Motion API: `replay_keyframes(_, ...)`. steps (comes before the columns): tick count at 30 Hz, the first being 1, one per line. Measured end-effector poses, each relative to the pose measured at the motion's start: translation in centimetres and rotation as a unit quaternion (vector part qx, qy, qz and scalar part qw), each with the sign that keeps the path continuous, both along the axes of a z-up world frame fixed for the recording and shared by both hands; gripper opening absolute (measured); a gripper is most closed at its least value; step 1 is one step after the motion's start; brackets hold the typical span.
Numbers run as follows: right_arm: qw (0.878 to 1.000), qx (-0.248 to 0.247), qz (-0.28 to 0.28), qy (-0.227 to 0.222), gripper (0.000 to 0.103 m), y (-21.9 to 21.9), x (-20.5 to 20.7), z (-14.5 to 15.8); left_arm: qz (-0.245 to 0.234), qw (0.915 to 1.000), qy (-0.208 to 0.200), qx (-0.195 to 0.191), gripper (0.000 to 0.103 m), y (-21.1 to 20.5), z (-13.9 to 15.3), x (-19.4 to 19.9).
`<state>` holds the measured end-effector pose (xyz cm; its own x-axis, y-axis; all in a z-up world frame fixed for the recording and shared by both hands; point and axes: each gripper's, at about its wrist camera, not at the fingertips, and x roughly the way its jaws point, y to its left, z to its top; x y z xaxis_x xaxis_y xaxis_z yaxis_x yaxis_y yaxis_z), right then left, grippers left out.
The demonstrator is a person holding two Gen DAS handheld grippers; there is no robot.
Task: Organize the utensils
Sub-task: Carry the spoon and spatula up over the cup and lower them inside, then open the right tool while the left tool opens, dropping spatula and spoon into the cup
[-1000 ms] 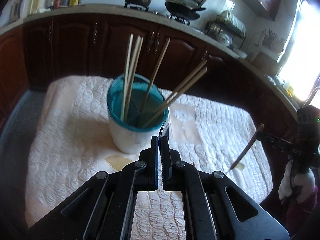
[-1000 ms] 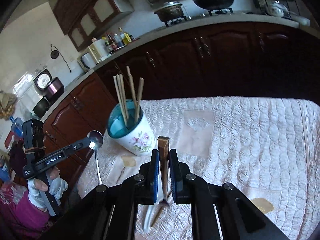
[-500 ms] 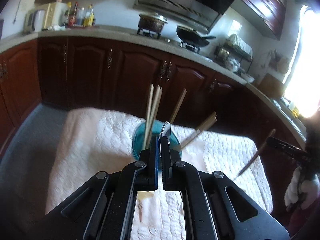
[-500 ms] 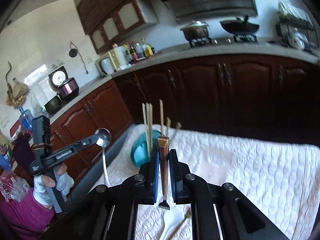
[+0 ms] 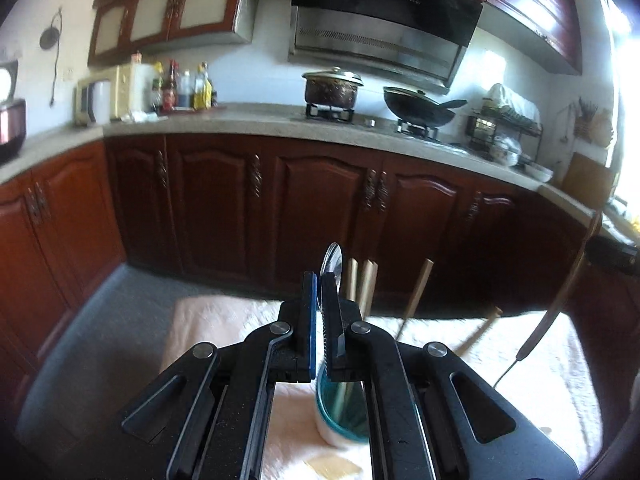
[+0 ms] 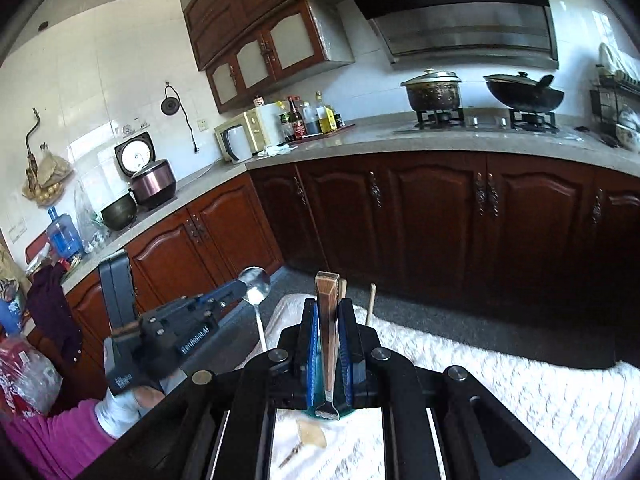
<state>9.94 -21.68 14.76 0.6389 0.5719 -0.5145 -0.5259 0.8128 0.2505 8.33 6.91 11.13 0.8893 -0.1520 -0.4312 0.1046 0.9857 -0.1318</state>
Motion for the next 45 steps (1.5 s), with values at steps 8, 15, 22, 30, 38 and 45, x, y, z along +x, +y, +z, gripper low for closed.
replay_keyframes(8,1.0,-0.011,0.005,0.026,0.009,2.3,4.4,-2.5,0.013,0.9983,-0.022,0.051,0.001,-1.7,-2.5,2.8)
replay_keyframes(15,0.998,-0.014,0.0,0.054,0.009,2.9,7.1,-5.3,0.022,0.9963,-0.024,0.08,0.001,-2.4,-5.0,3.9)
replay_keyframes(22,0.997,-0.022,0.003,0.072,0.009,3.3,7.8,-7.2,0.026,0.9959,-0.012,0.086,0.001,-2.6,-6.6,4.4)
replay_keyframes(30,0.994,-0.039,0.003,0.098,0.009,4.2,9.3,-9.5,0.025,0.9957,-0.001,0.09,0.001,-3.1,-8.3,3.8)
replay_keyframes(38,0.992,-0.046,0.002,0.116,0.009,4.6,9.9,-11.2,0.014,0.9962,0.012,0.085,0.001,-3.2,-9.4,2.5)
replay_keyframes(45,0.99,-0.037,0.0,0.136,0.011,4.5,10.4,-11.5,0.003,0.9965,0.03,0.077,0.001,-3.4,-10.0,1.9)
